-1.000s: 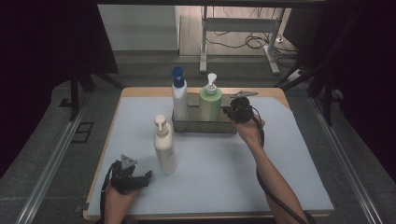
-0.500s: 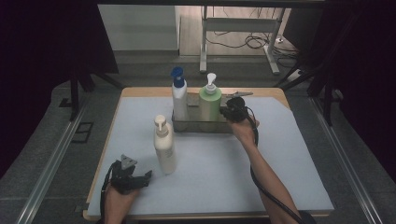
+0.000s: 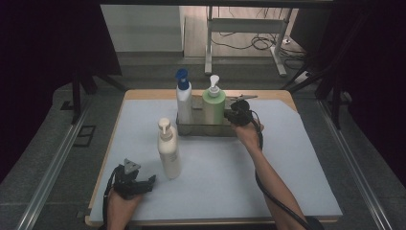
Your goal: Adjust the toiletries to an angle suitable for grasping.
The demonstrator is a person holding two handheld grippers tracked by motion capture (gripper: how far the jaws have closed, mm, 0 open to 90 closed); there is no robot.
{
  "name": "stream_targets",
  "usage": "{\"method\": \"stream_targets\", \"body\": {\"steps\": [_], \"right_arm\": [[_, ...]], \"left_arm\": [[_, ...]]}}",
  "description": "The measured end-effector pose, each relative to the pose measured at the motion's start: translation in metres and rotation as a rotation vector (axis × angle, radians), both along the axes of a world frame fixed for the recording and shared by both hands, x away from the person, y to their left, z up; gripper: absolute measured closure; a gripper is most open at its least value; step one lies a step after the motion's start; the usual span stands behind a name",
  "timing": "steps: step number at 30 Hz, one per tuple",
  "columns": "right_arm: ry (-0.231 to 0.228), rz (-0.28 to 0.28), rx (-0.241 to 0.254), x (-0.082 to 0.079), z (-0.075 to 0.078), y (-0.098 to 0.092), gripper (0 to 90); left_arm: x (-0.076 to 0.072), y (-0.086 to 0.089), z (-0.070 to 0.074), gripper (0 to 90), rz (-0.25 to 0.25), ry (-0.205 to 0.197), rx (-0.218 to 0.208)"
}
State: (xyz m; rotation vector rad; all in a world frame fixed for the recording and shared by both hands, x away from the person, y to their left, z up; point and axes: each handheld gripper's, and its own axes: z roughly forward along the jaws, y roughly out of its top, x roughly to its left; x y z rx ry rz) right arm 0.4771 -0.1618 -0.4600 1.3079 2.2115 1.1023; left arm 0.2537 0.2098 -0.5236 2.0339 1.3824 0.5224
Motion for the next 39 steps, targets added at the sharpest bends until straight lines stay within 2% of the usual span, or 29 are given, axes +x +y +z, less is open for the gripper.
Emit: {"method": "stream_targets", "body": {"steps": [39], "right_arm": [[0.004,0.029,-0.05,-0.005,-0.005,0.031,89.5]], "left_arm": [[0.0,0.0,0.0,14.4,0.0,0.0,0.0]]}}
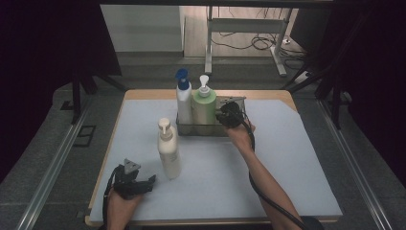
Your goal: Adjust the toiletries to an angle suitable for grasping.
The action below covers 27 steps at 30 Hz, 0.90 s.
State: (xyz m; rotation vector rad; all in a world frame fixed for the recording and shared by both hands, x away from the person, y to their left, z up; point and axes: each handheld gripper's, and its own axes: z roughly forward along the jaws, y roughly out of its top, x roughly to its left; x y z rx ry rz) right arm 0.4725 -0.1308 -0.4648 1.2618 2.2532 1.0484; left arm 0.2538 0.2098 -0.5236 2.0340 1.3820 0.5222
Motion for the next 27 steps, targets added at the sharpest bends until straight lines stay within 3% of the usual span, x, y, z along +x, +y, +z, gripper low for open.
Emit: {"method": "stream_targets", "body": {"steps": [11,14,17,27], "right_arm": [[-0.002,0.002,-0.002,-0.001,0.0,0.005,88.5],[-0.002,0.005,-0.013,-0.001,0.001,0.002,81.9],[0.001,0.013,0.007,0.0,0.003,-0.005,77.5],[-0.041,0.045,0.002,-0.009,0.017,-0.011,58.5]], "left_arm": [[0.0,0.0,0.0,14.4,0.0,0.0,0.0],[0.0,0.0,0.0,14.4,0.0,0.0,0.0],[0.0,0.0,0.0,14.4,0.0,0.0,0.0],[0.0,0.0,0.0,14.4,0.0,0.0,-0.001]]}}
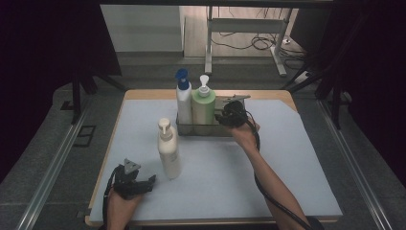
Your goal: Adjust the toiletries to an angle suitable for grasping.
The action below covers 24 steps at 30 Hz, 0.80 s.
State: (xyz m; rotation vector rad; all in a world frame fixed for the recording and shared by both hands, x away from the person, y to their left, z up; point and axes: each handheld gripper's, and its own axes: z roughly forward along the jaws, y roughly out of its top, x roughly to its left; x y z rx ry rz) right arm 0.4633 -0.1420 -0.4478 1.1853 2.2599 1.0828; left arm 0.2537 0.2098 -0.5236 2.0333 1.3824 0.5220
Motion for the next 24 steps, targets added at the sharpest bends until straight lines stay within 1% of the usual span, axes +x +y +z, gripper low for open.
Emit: {"method": "stream_targets", "body": {"steps": [7,12,15,18,20,24], "right_arm": [[-0.011,0.042,0.011,-0.009,0.008,-0.008,47.4],[-0.012,0.081,0.011,-0.019,0.014,-0.015,44.5],[-0.013,0.106,0.021,-0.026,0.017,-0.019,41.5],[-0.019,0.118,0.024,-0.032,0.021,-0.022,39.6],[-0.014,0.126,0.03,-0.036,0.023,-0.025,38.7],[-0.016,0.15,0.035,-0.044,0.025,-0.031,33.4]], "left_arm": [[0.0,0.0,0.0,14.4,0.0,0.0,0.0],[0.0,0.0,0.0,14.3,-0.001,0.002,-0.001],[0.0,0.0,0.0,14.3,-0.001,0.002,0.0],[0.0,0.0,0.0,14.3,-0.001,0.002,-0.001],[0.0,0.0,0.0,14.3,-0.001,0.002,-0.001],[0.0,0.0,0.0,14.3,-0.001,0.002,0.0]]}}
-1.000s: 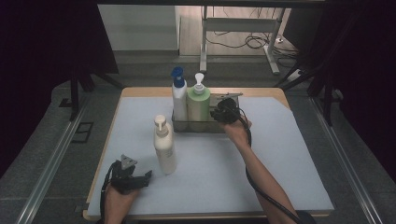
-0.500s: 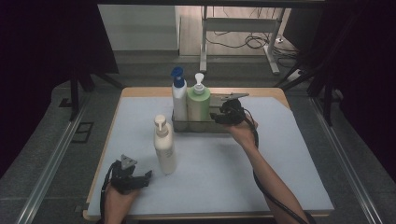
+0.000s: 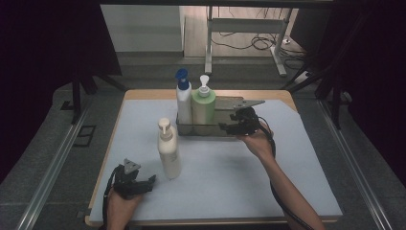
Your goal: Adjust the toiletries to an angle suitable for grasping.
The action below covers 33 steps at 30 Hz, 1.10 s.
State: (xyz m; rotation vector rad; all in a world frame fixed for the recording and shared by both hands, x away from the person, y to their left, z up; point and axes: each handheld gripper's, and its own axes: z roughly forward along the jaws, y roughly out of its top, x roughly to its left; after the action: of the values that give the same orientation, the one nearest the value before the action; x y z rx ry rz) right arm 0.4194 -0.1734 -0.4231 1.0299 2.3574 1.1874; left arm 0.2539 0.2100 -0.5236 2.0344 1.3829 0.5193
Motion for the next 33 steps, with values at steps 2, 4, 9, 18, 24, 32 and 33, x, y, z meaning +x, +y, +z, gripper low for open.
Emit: {"method": "stream_targets", "body": {"steps": [2,4,9,18,24,32,33], "right_arm": [[0.004,0.016,0.008,-0.004,0.0,-0.003,29.6],[-0.002,0.022,0.004,-0.009,0.001,-0.005,27.1],[-0.012,0.049,-0.005,-0.023,0.001,-0.01,18.5],[-0.014,0.083,-0.005,-0.049,-0.005,-0.023,9.9],[-0.033,0.085,-0.033,-0.064,-0.014,-0.033,2.4],[-0.009,0.065,-0.041,-0.082,-0.028,-0.049,0.0],[-0.007,0.061,-0.046,-0.085,-0.03,-0.051,0.0]], "left_arm": [[0.0,0.0,0.0,14.3,0.0,0.0,0.0],[0.0,0.0,0.0,14.3,0.0,0.0,0.0],[0.0,0.0,0.0,14.3,0.0,0.0,0.0],[0.0,0.0,0.0,14.3,0.0,0.001,0.0],[0.0,0.0,0.0,14.3,0.0,0.001,0.0],[0.0,0.0,0.0,14.2,0.001,0.001,-0.002],[0.0,0.0,0.0,14.3,0.001,0.0,-0.002]]}}
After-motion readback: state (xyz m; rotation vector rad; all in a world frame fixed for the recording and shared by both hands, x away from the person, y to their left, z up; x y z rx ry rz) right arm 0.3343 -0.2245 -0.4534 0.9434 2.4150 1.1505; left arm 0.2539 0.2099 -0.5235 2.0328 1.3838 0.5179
